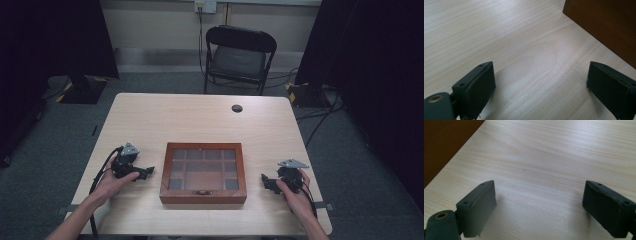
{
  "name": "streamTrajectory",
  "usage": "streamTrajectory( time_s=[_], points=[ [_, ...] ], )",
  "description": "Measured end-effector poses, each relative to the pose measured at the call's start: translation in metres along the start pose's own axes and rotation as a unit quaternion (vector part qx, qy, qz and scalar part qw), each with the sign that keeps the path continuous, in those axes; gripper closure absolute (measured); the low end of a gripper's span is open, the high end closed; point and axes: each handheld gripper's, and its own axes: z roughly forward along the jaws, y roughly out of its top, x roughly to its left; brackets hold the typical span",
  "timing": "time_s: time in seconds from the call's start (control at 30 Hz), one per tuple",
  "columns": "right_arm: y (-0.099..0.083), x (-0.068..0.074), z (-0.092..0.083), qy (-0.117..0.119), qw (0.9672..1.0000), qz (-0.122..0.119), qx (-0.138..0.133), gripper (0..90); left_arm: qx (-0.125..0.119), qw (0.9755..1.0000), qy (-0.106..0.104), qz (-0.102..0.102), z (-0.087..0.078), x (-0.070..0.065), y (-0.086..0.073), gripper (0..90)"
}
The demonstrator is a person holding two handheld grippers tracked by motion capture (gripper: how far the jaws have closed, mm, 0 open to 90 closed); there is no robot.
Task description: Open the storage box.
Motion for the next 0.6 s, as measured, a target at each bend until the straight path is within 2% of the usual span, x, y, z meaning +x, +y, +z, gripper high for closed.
streamTrajectory(
  time_s=[0.2, 0.33, 0.4, 0.43, 0.47, 0.53, 0.6],
  points=[
    [0.0, 0.0, 0.0, 0.0, 1.0, 0.0, 0.0, 10.9, -0.002, 1.0, 0.004, -0.005, -0.002, 0.001, 0.0, 16.0],
    [0.0, 0.0, 0.0, 0.0, 1.0, 0.0, 0.0, 10.9, 0.003, 1.0, 0.0, -0.002, -0.004, 0.0, 0.002, 17.4],
    [0.0, 0.0, 0.0, 0.0, 1.0, 0.0, 0.0, 10.9, -0.001, 1.0, 0.0, 0.0, -0.005, -0.001, 0.003, 18.2],
    [0.0, 0.0, 0.0, 0.0, 1.0, 0.0, 0.0, 10.9, -0.002, 1.0, 0.003, 0.007, -0.008, -0.001, 0.004, 18.2],
    [0.0, 0.0, 0.0, 0.0, 1.0, 0.0, 0.0, 10.9, -0.015, 0.9999, 0.006, 0.004, -0.012, -0.003, 0.007, 19.7],
    [0.0, 0.0, 0.0, 0.0, 1.0, 0.0, 0.0, 10.9, -0.017, 0.9998, 0.002, 0.006, -0.014, -0.003, 0.01, 20.2],
    [0.0, 0.0, 0.0, 0.0, 1.0, 0.0, 0.0, 10.9, -0.02, 0.9998, -0.006, -0.003, -0.018, -0.005, 0.014, 20.6]
  ],
)
